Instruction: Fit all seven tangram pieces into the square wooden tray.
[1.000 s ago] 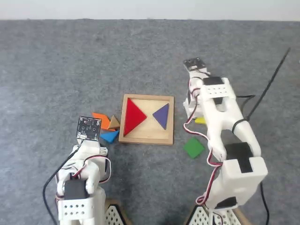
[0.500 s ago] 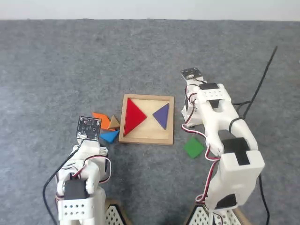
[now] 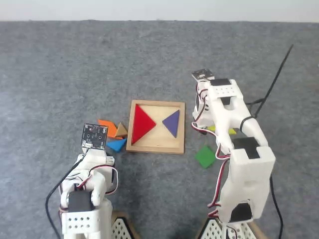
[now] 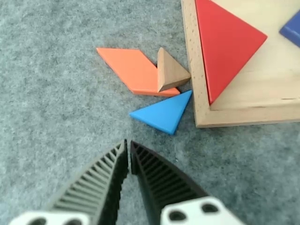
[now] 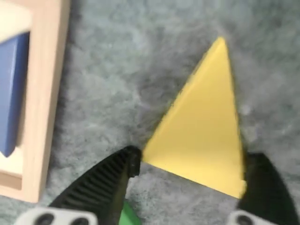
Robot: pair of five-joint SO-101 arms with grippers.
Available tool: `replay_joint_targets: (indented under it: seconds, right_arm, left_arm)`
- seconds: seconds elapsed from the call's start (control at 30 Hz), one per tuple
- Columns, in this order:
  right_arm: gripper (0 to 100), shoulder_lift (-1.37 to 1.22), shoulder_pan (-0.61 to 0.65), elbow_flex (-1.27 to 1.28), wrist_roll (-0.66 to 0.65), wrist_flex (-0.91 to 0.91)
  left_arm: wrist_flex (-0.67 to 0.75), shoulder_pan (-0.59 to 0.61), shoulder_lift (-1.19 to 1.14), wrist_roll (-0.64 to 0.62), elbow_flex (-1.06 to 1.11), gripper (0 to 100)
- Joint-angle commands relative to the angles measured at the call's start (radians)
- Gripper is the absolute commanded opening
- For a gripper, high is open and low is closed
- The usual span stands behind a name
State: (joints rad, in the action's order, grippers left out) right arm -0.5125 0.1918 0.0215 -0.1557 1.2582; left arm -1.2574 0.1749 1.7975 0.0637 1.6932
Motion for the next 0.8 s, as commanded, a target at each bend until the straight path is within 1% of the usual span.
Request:
replay_joint_targets:
  seconds: [0.0, 0.17, 0.23, 0.33, 0.43, 0.57, 0.7, 0.77]
  right_arm:
    - [22.1, -0.033, -0.022, -0.035, 0.005, -0.004]
    - [12.6, -0.035, -0.019, -0.038, -0.002, 0.008]
    - [12.6, -0.035, -0.018, -0.038, -0.002, 0.015]
    - [13.6, -0.035, -0.007, -0.038, -0.057, 0.018]
    - [13.7, -0.035, 0.005, -0.038, -0.069, 0.035]
    - [13.7, -0.004, -0.038, -0.058, -0.054, 0.054]
    - [14.2, 0.085, -0.097, -0.155, 0.166, -0.025]
    - [18.2, 0.087, -0.087, -0.189, 0.259, -0.082]
  left_arm:
    - [-0.005, 0.005, 0.018, -0.008, -0.008, 1]
    - [-0.005, 0.005, 0.018, -0.008, -0.008, 1]
    - [-0.005, 0.005, 0.018, -0.008, -0.008, 1]
    - [-0.005, 0.005, 0.018, -0.008, -0.008, 1]
    - [-0.005, 0.005, 0.018, -0.008, -0.008, 1]
    - [-0.005, 0.005, 0.018, -0.008, -0.008, 1]
    - [-0.005, 0.005, 0.018, -0.008, -0.008, 1]
    - [-0.005, 0.005, 0.018, -0.008, -0.008, 1]
